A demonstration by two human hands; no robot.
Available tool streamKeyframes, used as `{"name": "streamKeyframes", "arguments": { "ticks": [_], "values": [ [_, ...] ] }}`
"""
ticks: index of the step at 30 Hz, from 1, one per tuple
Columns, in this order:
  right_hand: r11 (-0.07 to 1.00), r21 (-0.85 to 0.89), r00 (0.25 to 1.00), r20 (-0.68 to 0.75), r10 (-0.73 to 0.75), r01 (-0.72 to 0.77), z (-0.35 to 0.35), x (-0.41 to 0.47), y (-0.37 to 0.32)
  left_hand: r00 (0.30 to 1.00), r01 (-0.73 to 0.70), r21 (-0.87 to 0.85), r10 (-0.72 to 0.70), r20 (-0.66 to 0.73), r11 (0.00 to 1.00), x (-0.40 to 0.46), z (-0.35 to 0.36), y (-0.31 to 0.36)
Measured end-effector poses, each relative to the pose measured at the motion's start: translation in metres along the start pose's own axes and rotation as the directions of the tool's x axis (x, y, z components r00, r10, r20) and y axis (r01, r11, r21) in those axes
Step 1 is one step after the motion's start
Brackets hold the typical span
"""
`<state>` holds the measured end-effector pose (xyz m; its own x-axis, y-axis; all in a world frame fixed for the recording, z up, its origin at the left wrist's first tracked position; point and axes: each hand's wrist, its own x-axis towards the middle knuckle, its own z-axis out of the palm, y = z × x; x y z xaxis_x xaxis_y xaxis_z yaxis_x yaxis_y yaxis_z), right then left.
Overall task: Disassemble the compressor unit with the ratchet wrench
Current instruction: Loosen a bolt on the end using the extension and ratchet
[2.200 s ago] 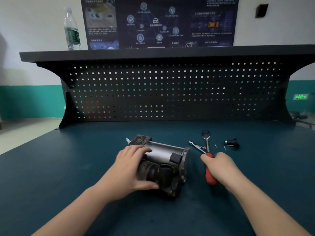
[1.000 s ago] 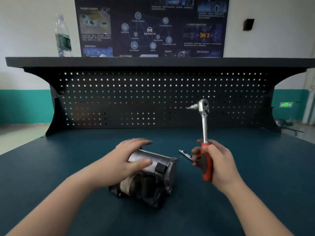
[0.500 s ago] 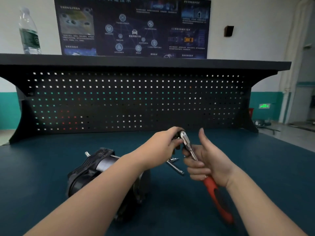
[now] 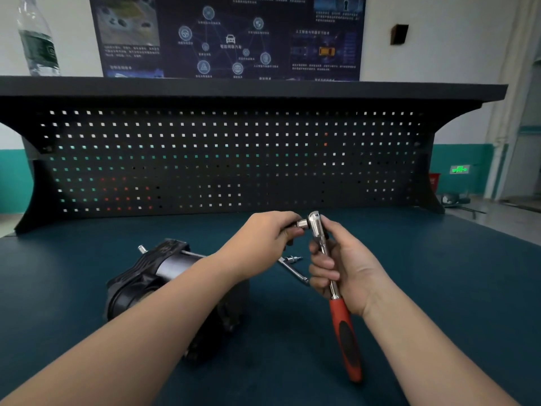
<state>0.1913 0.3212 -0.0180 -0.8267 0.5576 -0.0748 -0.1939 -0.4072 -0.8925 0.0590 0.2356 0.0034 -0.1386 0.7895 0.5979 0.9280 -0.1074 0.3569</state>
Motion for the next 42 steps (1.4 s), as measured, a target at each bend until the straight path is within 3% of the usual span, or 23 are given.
{"name": "streamKeyframes", "arguments": {
  "ticks": [3,5,7,9,12,17,22,27,30,33,36,40,42],
  "values": [
    [0.999,0.034,0.999,0.033,-0.032,0.031,0.001,-0.002,0.000,0.999,-0.039,0.035,0.040,-0.005,0.999,0.007,-0.007,0.006],
    [0.986,0.151,0.994,0.075,-0.078,0.066,-0.006,-0.004,-0.010,0.999,-0.046,0.084,0.046,0.002,0.995,0.011,-0.014,0.008],
    [0.906,0.403,0.980,0.091,-0.178,0.127,-0.024,-0.009,-0.029,0.998,0.057,0.128,-0.057,-0.002,0.990,0.010,-0.025,-0.005],
    [0.780,0.582,0.959,0.001,-0.284,0.230,-0.047,-0.012,-0.045,0.985,0.165,0.133,-0.169,0.024,0.977,0.000,-0.032,-0.023],
    [0.698,0.683,0.971,-0.074,-0.227,0.216,-0.062,-0.004,-0.042,0.951,0.159,0.286,-0.224,0.213,0.945,0.001,-0.019,-0.021],
    [0.819,0.573,0.998,-0.064,0.017,0.023,-0.058,0.017,-0.017,0.920,0.183,0.349,-0.285,0.268,0.919,0.031,0.022,-0.006],
    [0.818,0.575,0.983,-0.153,0.101,0.005,-0.066,0.028,-0.008,0.728,0.135,0.647,-0.518,0.448,0.750,0.027,0.063,-0.012],
    [0.845,0.535,0.971,-0.198,0.132,-0.006,-0.072,0.033,-0.002,0.726,0.235,0.621,-0.560,0.399,0.748,0.025,0.073,-0.020],
    [0.861,0.508,0.964,-0.227,0.140,-0.005,-0.070,0.035,0.000,0.685,0.204,0.655,-0.584,0.435,0.728,0.027,0.070,-0.019],
    [0.869,0.494,0.957,-0.242,0.160,-0.020,-0.070,0.036,0.002,0.691,0.196,0.657,-0.578,0.434,0.728,0.037,0.072,-0.019],
    [0.867,0.499,0.952,-0.256,0.168,-0.019,-0.070,0.037,0.003,0.703,0.348,0.596,-0.622,0.345,0.724,0.053,0.083,-0.030],
    [0.868,0.497,0.950,-0.262,0.167,-0.016,-0.072,0.037,0.002,0.585,0.501,0.580,-0.745,0.321,0.643,0.057,0.108,-0.043],
    [0.867,0.498,0.951,-0.258,0.172,-0.022,-0.072,0.038,0.002,0.572,0.533,0.545,-0.751,0.331,0.647,0.059,0.114,-0.050]
  ]
}}
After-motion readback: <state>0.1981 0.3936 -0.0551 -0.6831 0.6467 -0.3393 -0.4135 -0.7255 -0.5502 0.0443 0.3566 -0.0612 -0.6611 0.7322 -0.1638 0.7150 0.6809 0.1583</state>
